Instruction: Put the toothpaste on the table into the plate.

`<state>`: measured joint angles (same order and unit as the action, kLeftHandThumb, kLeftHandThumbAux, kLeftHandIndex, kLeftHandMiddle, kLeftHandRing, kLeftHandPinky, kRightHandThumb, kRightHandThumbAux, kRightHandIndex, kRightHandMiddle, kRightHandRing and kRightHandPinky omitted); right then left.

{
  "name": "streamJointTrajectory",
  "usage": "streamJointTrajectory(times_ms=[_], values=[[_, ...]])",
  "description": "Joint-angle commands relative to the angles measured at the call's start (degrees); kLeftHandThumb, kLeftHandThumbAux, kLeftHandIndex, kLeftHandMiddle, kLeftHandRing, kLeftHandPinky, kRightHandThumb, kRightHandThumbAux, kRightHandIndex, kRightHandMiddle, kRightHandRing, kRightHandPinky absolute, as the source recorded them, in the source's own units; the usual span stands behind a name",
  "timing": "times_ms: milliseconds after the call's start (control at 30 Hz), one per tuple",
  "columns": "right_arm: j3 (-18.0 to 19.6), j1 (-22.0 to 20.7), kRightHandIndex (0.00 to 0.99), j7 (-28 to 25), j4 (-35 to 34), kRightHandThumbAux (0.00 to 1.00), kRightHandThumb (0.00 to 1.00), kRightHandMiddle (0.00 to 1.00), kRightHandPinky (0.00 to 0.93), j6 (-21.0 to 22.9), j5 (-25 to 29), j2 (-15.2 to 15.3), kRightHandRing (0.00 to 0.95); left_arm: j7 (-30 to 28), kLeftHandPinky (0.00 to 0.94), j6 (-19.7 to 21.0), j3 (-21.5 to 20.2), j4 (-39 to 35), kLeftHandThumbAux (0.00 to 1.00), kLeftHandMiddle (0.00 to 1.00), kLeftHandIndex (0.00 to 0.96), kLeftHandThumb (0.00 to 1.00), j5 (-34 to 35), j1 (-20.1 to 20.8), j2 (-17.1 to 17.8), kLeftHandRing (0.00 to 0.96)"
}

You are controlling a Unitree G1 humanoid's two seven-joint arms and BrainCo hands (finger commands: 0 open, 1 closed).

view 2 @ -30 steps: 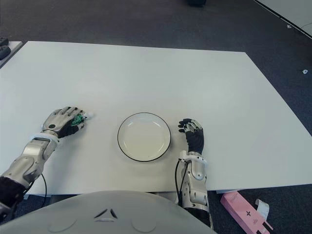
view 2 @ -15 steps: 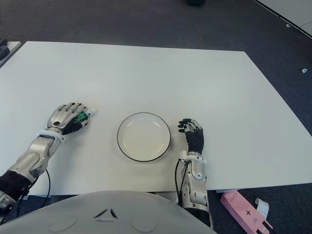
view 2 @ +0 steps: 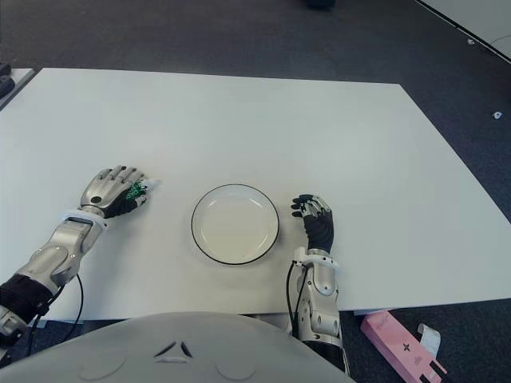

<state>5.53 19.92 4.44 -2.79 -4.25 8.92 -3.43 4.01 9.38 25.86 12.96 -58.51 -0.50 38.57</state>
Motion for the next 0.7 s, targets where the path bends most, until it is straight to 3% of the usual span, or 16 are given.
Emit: streamJointTrajectory(times_ms=[33,167,267,367,433,700], values=[[0.31,1.2,0.428,0.41,1.79,0.722,0.707,0.496,0.504,1.94,0.4,-1.37,0.494,-4.91,0.322,1.48,0.62,0.67,0.286,0.245,0.162,0.651,1.78,-3.55,-1.36,0.231],[0.32,1.16,0.428,0.43,1.81,0.722,0.708,0.491,0.501,2.02,0.46,-1.3,0.491,-5.76,0.487,2.02,-0.46,-0.71,0.35,0.458,0.386,0.733,3.15,-3.83,-1.27,0.442],[0.34,1.12,0.428,0.44,1.85,0.722,0.708,0.49,0.501,2.03,0.46,-1.27,0.489,-6.32,0.559,1.99,-0.91,-1.56,0.38,0.54,0.462,0.761,3.78,-3.97,-1.08,0.525],[0.41,1.0,0.428,0.49,1.95,0.722,0.708,0.491,0.502,2.06,0.49,-1.24,0.49,-6.84,0.668,1.57,-1.49,-2.17,0.583,0.631,0.447,0.744,4.54,-4.16,-1.1,0.653],[0.45,0.95,0.428,0.53,1.96,0.722,0.709,0.491,0.502,2.13,0.53,-1.26,0.49,-7.09,0.721,1.2,-1.75,-2.35,0.632,0.673,0.445,0.742,5.09,-4.28,-1.05,0.696],[0.52,0.73,0.429,0.39,2.16,0.722,0.709,0.492,0.502,2.04,0.6,-1.15,0.489,-7.72,0.842,-0.72,-2.84,-2.26,0.689,0.813,0.445,0.743,7.84,-4.64,-0.51,0.817]])
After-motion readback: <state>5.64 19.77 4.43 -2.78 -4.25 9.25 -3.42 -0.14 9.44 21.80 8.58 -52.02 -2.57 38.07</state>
